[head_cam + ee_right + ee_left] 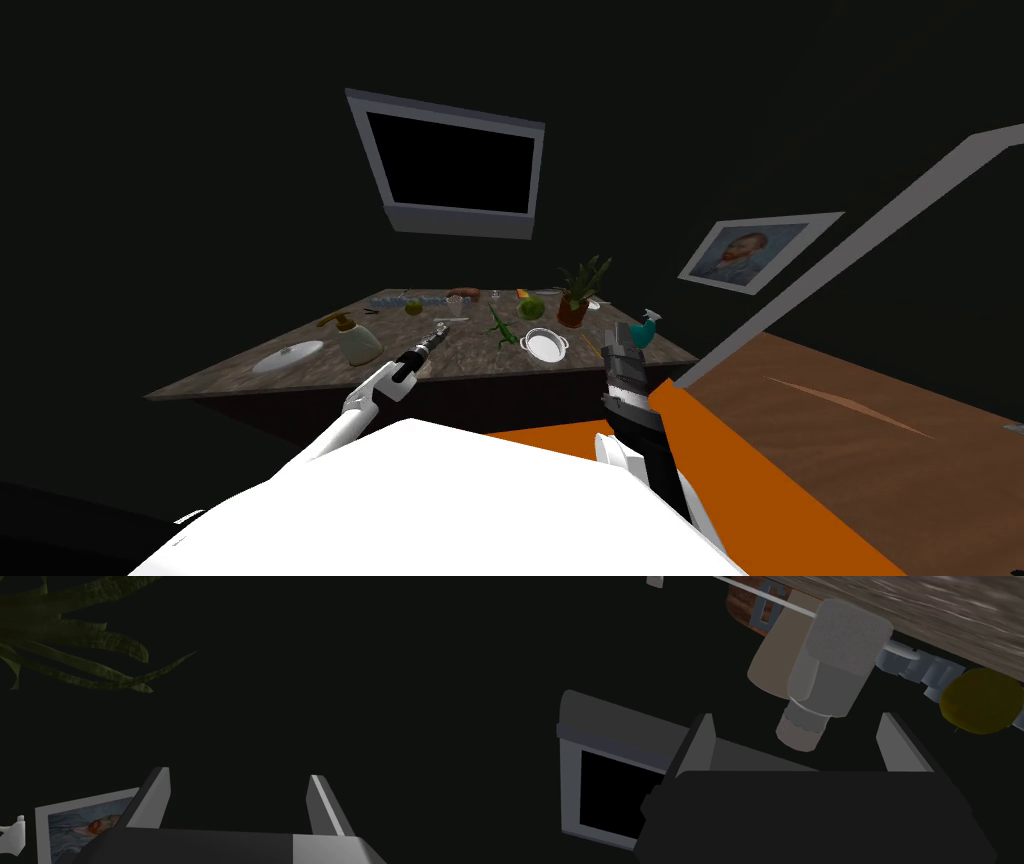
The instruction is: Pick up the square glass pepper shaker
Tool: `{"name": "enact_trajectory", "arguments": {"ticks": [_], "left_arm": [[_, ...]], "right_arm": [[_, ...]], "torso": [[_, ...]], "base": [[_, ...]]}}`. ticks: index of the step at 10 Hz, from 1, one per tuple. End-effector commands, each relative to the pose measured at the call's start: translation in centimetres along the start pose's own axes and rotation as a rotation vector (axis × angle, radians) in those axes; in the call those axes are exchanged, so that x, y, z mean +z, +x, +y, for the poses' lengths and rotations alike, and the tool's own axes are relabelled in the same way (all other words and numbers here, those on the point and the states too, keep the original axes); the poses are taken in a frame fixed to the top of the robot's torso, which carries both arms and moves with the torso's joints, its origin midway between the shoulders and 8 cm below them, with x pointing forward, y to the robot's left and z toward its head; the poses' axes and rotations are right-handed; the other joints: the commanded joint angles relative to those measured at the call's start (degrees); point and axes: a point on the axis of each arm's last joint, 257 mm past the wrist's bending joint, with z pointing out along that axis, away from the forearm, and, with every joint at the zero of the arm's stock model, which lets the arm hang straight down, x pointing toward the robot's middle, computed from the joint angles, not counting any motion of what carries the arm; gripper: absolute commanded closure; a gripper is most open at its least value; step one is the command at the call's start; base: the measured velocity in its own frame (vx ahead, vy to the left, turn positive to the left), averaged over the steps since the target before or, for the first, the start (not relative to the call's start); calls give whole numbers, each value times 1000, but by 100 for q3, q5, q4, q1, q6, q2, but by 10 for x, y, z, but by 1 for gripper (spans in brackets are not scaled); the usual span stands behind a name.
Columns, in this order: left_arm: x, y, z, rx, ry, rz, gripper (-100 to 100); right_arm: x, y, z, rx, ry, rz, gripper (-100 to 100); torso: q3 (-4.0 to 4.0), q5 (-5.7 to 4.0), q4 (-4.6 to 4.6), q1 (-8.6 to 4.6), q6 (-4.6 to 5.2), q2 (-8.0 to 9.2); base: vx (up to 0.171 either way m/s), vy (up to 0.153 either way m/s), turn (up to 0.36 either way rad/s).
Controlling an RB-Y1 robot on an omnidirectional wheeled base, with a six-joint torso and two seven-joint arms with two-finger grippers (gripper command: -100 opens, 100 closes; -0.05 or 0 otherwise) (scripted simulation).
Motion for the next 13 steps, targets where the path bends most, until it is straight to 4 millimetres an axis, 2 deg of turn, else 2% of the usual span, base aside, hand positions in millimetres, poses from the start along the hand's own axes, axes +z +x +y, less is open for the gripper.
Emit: {"name": "enact_trajectory", "arguments": {"ticks": [1,2,3,4,5,7,8,12,13], "left_arm": [[4,0,19,50,-40,17,-100],[5,-3,31,81,-63,24,-100],[2,-1,22,61,-45,19,-100],[2,-2,24,65,-50,20,0],[5,-4,32,61,-65,15,-100],[5,-4,34,61,-68,14,-100],[6,-5,35,61,-69,14,100],[7,-7,32,57,-64,9,100],[6,-7,33,58,-65,9,0]], "right_arm": [[0,0,0,0,0,0,0],[0,0,0,0,0,0,0],[0,0,0,0,0,0,0],[0,0,0,0,0,0,0],[0,0,0,0,0,0,0],[0,0,0,0,0,0,0],[0,0,0,0,0,0,0],[0,0,0,0,0,0,0],[0,0,0,0,0,0,0]], "torso": [[0,0,0,0,0,0],[-1,0,0,-2,1,-2],[0,-1,0,-2,0,-1],[1,1,0,3,-1,1],[2,1,1,6,-1,3],[-4,3,-1,13,2,-8],[-2,3,-1,12,-1,-3],[-10,-1,-12,4,-2,-8],[-9,1,-11,6,-1,-7]], "base": [[12,-30,-69],[12,-32,-72],[5,-12,-8],[0,0,0],[19,5,-115],[24,11,-83],[0,0,0],[0,0,0],[0,0,0]]}}
